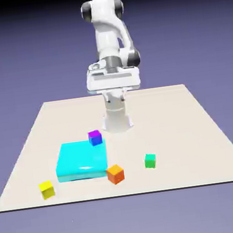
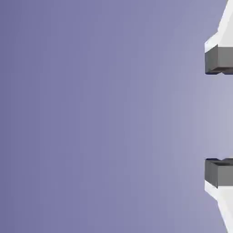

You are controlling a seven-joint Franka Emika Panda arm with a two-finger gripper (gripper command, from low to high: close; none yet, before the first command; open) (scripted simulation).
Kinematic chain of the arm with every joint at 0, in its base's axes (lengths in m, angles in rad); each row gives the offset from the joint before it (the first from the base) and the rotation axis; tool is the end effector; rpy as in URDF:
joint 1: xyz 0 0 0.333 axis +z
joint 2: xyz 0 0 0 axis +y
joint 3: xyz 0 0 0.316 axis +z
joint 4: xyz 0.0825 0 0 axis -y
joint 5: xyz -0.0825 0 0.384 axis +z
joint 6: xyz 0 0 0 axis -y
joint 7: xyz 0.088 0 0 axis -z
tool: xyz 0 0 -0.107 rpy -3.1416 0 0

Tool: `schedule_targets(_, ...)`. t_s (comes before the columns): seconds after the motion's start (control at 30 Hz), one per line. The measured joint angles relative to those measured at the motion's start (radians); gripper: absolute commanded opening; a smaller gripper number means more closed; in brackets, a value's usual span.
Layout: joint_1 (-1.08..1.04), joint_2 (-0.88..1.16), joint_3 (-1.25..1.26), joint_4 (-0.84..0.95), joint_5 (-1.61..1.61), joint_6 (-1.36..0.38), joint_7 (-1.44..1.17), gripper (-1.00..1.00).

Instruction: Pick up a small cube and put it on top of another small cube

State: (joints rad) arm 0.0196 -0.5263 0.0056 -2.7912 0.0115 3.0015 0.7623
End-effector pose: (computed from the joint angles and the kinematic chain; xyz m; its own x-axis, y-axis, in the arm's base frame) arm 0.3975 0.0092 0.4453 0.5475 -0.6842 0.4817 -0.4992 -0.7291 -0.4683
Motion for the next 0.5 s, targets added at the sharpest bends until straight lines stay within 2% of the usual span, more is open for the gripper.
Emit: schedule_targets(0.5,0.094,0.544,0.069,0.234,0.143,-0.441,0.265,0.00)
